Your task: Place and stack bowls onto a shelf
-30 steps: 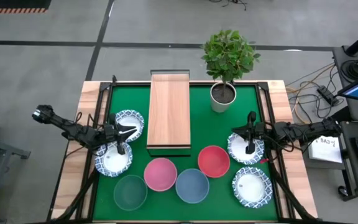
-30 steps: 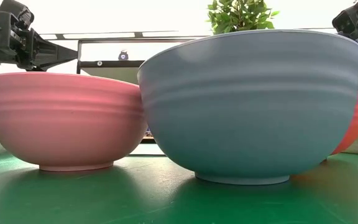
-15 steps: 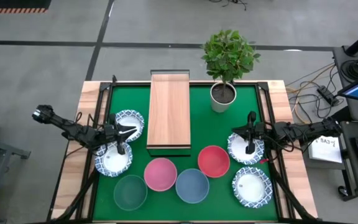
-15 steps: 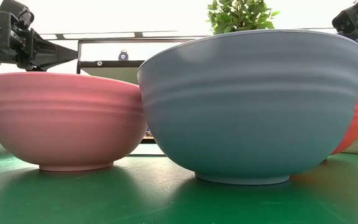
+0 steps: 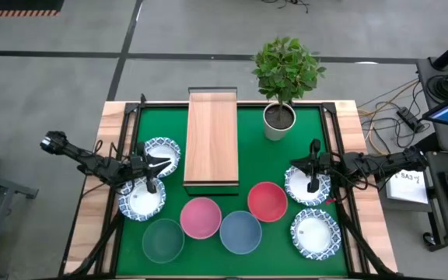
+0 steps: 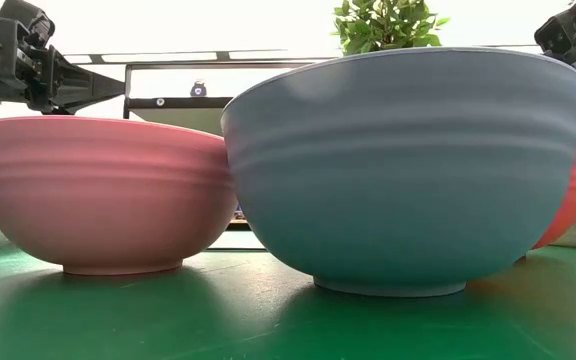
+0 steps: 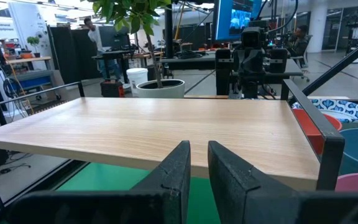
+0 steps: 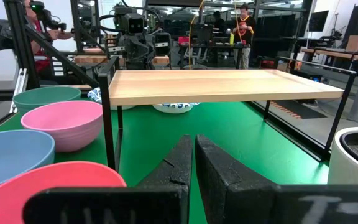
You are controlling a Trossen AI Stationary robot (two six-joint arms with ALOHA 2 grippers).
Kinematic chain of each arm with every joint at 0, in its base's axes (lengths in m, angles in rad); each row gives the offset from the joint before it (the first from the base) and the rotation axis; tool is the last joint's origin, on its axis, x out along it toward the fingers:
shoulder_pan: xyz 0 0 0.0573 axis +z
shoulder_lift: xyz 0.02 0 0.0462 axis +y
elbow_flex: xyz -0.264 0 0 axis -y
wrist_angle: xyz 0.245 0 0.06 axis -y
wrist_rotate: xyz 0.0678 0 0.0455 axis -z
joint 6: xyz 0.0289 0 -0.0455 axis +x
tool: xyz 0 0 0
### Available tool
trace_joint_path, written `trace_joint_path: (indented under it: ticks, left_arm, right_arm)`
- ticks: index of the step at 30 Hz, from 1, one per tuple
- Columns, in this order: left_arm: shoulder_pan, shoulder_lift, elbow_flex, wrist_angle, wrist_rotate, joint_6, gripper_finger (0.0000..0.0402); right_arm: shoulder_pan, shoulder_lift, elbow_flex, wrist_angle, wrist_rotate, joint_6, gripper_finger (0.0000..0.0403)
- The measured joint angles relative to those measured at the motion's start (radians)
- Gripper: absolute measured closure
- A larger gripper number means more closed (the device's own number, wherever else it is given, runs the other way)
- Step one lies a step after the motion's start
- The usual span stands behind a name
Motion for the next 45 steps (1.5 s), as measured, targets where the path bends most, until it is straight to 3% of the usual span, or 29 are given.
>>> trace_joint_path:
  ticks: [11,16,22,27,32,35,41,45]
  left_arm:
    - [0.0,0.0,0.0,0.006,0.0,0.0,0.0363]
    - [0.0,0.0,0.001,0.097,0.001,-0.07,0.0363]
    - [0.0,0.0,0.001,0.16,0.001,-0.131,0.0363]
    - [0.0,0.0,0.001,0.195,0.001,-0.153,0.0363]
    - [0.0,0.0,0.001,0.214,0.032,-0.228,0.0363]
    - [0.0,0.0,0.003,0.28,0.033,-0.319,0.0363]
    - [0.0,0.019,0.101,0.211,0.032,-0.336,0.0363]
    - [0.0,0.088,0.13,0.133,0.14,-0.322,0.0363]
  right_arm:
    - [0.0,0.0,-0.001,0.046,0.0,0.12,0.0394]
    - [0.0,0.0,-0.001,0.115,0.0,0.235,0.0394]
    - [-0.002,0.0,-0.001,0.227,0.012,0.207,0.0394]
    - [-0.002,0.002,-0.001,0.355,0.076,0.127,0.0394]
    - [-0.002,0.003,-0.001,0.416,0.275,0.103,0.0394]
    - [-0.002,0.008,-0.001,0.453,0.341,0.105,0.0394]
    - [-0.002,0.048,-0.001,0.491,0.274,0.054,0.0394]
    - [-0.002,0.132,-0.001,0.502,0.167,-0.026,0.0394]
